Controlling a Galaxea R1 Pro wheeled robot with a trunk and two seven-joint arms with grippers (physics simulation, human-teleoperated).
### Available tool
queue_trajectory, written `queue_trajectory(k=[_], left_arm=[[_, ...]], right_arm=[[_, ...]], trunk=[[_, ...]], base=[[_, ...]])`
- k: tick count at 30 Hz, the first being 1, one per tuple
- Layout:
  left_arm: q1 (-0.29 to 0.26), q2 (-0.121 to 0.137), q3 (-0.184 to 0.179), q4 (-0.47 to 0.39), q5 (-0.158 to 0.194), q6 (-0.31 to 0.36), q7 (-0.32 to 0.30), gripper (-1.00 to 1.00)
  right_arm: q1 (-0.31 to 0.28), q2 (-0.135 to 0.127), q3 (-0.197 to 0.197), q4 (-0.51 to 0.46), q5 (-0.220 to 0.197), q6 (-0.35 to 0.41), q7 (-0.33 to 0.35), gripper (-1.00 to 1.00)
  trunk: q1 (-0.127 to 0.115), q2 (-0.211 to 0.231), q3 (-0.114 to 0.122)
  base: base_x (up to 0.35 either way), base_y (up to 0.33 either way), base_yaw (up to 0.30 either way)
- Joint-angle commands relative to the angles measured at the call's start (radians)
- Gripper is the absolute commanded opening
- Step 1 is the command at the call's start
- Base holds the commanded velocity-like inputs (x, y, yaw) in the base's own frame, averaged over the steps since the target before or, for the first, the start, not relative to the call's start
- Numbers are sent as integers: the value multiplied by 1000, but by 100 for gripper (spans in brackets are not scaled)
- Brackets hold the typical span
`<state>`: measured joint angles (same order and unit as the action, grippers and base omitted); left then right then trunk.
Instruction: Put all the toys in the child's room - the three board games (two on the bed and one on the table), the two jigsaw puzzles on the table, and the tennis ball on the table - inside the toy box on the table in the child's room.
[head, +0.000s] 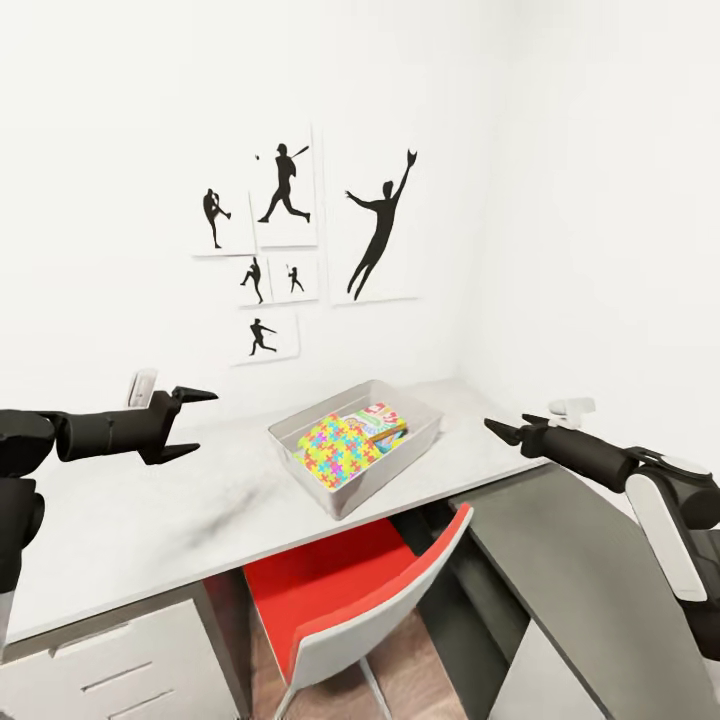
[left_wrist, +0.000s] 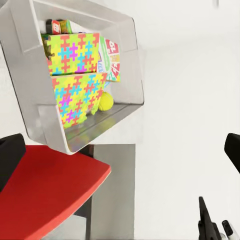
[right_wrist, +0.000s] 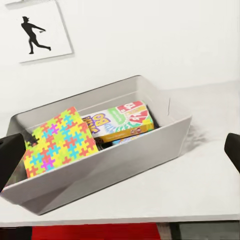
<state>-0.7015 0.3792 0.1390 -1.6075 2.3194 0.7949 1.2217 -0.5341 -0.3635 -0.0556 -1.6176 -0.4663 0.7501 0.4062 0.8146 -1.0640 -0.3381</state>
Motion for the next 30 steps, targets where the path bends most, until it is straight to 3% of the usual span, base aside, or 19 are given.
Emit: queue_trajectory(k=[1, 30], left_arm=[[-1, 0, 2, 0, 7, 7, 10, 100], [9, -2, -2, 1, -2, 8, 10, 100]], right_arm=[[-1, 0, -1, -1, -1, 6, 3, 100], [-4, -5, -9, 0, 0, 8, 3, 100]], trunk=[[0, -1, 0], [0, -1, 46]], base=[[-298, 182, -105], [-232, 258, -107]])
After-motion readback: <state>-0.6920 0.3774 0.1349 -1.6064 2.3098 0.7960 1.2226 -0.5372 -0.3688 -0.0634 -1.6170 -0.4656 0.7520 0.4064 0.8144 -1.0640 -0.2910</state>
